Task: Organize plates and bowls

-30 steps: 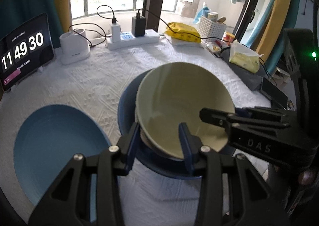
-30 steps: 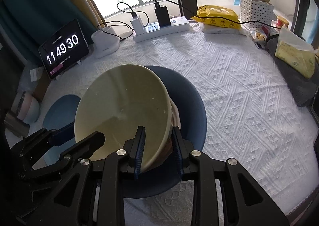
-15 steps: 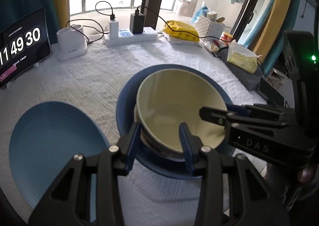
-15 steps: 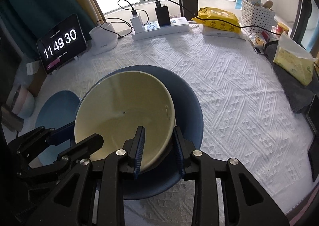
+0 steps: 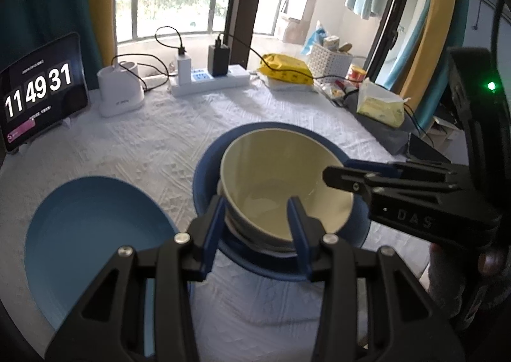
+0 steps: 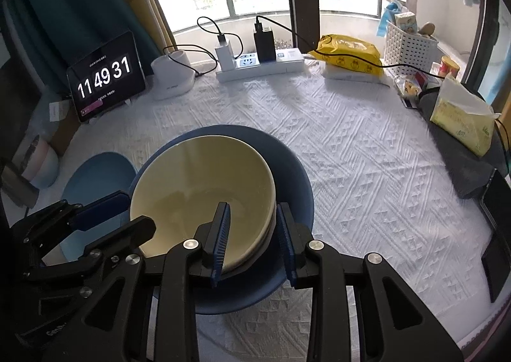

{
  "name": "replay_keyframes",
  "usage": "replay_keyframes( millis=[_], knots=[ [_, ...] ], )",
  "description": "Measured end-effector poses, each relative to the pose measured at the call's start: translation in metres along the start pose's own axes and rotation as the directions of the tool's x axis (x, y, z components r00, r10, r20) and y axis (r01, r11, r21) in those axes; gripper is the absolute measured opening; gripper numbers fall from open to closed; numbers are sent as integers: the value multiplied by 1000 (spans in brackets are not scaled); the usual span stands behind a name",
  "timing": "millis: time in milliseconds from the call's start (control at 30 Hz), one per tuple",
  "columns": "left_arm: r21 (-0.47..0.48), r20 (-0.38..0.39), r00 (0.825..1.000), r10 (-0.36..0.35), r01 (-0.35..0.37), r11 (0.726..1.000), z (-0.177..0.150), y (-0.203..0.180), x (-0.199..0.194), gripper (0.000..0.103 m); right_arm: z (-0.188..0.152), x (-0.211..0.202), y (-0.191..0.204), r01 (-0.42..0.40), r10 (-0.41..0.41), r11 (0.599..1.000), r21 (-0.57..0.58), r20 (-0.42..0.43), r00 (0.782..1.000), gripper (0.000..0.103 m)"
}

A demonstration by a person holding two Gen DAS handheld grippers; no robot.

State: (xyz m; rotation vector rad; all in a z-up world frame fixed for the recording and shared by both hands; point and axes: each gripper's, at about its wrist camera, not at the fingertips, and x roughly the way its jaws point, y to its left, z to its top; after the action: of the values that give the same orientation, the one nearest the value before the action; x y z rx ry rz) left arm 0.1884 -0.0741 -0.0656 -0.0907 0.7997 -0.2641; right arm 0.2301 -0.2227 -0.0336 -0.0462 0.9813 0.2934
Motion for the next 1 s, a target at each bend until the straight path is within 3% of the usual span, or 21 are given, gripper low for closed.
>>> replay_keyframes(
  millis=[167,533,767,1000],
  knots=[
    [-14,7,1000,18,-18,1000,-3,4,-3,42,-3,0,-1,19,-19,1000,-7,5,1000,31],
    [3,119,991,63,-63,998,-12,2,-22,43,-9,-19,8,34,-32,999,-29,70,997,31],
    [17,225,972,68,-74,997,-24,-3,-30,44,-21,-29,13,46,-38,998,-49,164,986,31],
    [15,261,962,80,-87,996,-29,-6,-34,46,-35,-30,8,33,-29,999,-18,205,978,31]
  ],
)
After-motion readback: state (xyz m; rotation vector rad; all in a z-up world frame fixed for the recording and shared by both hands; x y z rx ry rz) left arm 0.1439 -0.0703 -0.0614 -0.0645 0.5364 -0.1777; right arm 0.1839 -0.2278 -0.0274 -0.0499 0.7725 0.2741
